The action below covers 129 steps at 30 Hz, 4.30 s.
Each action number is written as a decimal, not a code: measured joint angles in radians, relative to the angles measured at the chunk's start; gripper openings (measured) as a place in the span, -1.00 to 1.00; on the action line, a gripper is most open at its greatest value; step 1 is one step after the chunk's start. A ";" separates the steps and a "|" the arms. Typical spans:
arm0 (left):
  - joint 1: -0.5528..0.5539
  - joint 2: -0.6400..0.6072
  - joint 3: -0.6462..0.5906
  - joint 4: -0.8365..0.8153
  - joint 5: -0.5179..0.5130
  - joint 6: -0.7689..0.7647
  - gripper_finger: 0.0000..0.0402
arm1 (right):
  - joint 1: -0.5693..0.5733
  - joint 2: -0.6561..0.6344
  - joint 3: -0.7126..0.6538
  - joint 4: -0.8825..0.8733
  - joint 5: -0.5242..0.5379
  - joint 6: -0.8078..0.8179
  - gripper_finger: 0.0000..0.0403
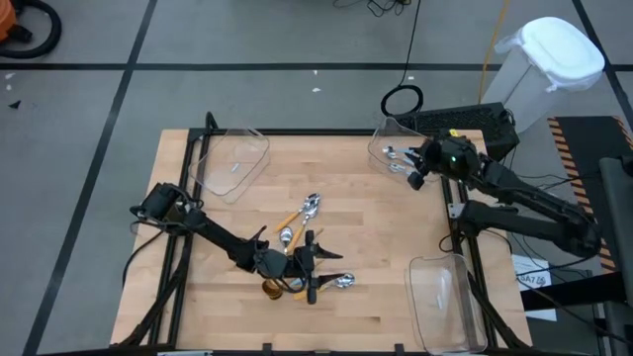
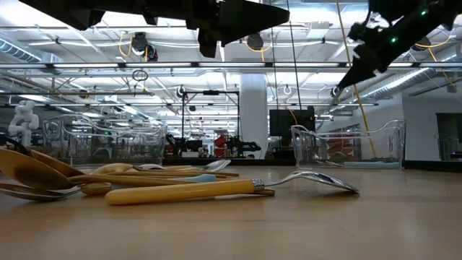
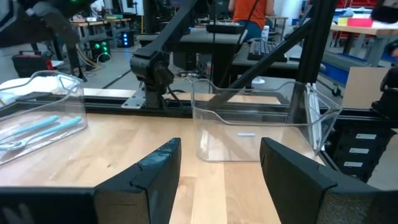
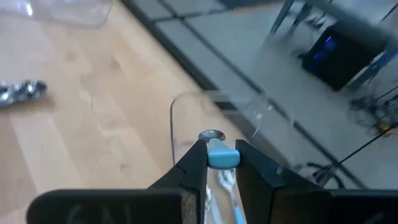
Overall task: Sort silverware by color (type)
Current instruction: Put the blue spoon into the top right transparent bin, then put the yellow spoon into the top left transparent bin
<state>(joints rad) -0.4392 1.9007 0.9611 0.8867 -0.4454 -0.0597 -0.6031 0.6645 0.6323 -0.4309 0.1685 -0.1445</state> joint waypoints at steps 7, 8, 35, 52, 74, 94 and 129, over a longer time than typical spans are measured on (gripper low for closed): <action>-0.016 0.000 0.000 -0.002 0.000 0.000 0.09 | -0.105 0.115 0.000 0.001 -0.121 -0.030 -0.73; -0.018 0.000 0.000 -0.002 0.000 0.000 0.09 | -0.114 0.126 0.000 0.001 -0.130 -0.033 -0.73; -0.021 0.000 0.000 -0.023 -0.001 0.008 0.09 | -0.171 0.204 0.000 -0.034 -0.170 -0.023 -0.65; -0.021 0.000 0.000 -0.023 -0.001 0.004 0.09 | -0.165 0.178 0.000 -0.050 -0.122 0.007 -0.22; -0.020 0.000 0.000 -0.316 -0.003 -0.081 0.09 | 0.355 -0.081 0.047 0.000 -0.315 0.320 -0.21; -0.054 0.000 0.000 -0.474 -0.026 -0.292 0.09 | 0.905 0.287 0.047 0.231 -0.030 0.333 -0.21; -0.158 0.324 0.541 -1.278 -0.221 -0.594 -0.36 | 1.122 0.556 0.047 0.543 0.143 0.245 -0.21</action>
<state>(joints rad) -0.5975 2.2243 1.5017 -0.3910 -0.6668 -0.6540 0.5194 1.2205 0.6796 0.1119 0.3118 0.1002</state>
